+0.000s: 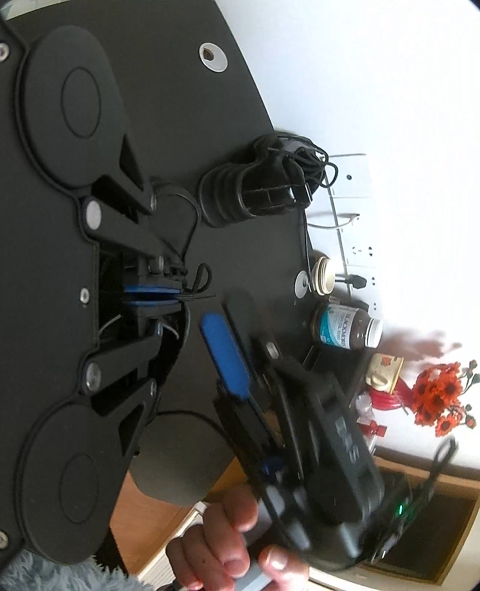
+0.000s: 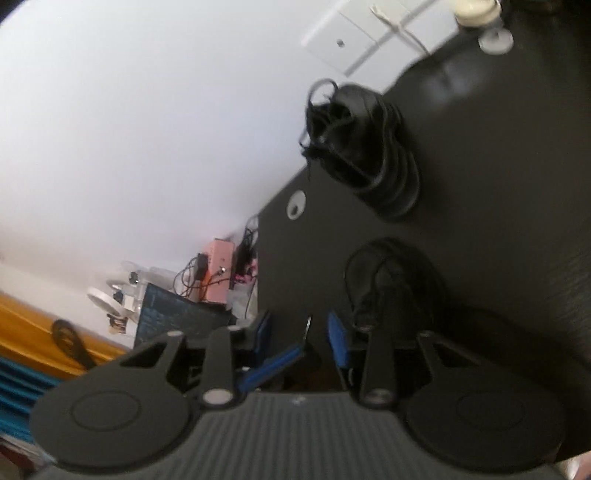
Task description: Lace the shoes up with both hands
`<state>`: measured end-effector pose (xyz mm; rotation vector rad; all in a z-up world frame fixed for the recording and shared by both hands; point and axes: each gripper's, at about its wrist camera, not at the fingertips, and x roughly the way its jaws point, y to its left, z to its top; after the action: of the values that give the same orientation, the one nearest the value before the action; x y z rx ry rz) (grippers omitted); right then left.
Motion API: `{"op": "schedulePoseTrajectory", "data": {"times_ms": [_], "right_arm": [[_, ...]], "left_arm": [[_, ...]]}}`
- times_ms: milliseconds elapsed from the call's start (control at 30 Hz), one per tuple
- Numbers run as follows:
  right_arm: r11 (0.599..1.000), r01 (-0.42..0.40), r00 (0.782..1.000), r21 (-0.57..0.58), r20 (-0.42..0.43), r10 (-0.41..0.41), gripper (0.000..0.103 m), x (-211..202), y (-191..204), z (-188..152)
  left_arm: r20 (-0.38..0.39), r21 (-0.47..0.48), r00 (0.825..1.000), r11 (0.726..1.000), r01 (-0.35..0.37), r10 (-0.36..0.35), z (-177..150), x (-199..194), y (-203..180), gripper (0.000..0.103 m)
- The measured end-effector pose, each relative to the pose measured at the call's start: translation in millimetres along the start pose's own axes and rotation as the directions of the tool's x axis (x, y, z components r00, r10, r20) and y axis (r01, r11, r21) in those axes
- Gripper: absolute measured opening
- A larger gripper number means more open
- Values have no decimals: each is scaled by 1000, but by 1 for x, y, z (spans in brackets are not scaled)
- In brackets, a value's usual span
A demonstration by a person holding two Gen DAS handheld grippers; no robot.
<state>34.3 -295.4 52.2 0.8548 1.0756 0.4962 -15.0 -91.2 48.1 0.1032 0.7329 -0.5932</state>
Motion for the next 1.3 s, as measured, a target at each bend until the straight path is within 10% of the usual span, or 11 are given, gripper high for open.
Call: {"op": "schedulePoseTrajectory", "data": {"times_ms": [200,433,533,800,1000,1133,1167,1300], "right_arm": [[998,-23,1000,57,-14,24,3,14,-8,-5],[988,81,995,-128,70,-73,8,0,9,-13],[921,222,973,-319,135,-188,31,-7,26,-24],[794,362,931,-488,150,-333,31,15,29,-49],[993,118,985,-16,129,-115,21,-11,-39,-27],[979,-6,989,205,145,-24,17,-13,-71,-28],[970,2,989,245,141,-37,1,-13,-77,-29],[956,27,988,291,137,-69,3,-13,-91,-34]], "left_arm": [[0,4,1000,1000,6,-6,-3,-1,-2,4],[-19,-1,1000,1000,7,-7,-2,4,8,4],[-50,-12,999,1000,7,-8,-3,12,18,4],[-73,42,997,999,32,-29,-5,23,12,4],[-89,134,996,991,15,-3,-5,32,-2,4],[-117,220,993,975,19,7,-3,38,-9,4],[-129,246,992,969,25,7,-2,39,-11,4],[-176,293,984,954,62,-10,7,44,-9,4]]}}
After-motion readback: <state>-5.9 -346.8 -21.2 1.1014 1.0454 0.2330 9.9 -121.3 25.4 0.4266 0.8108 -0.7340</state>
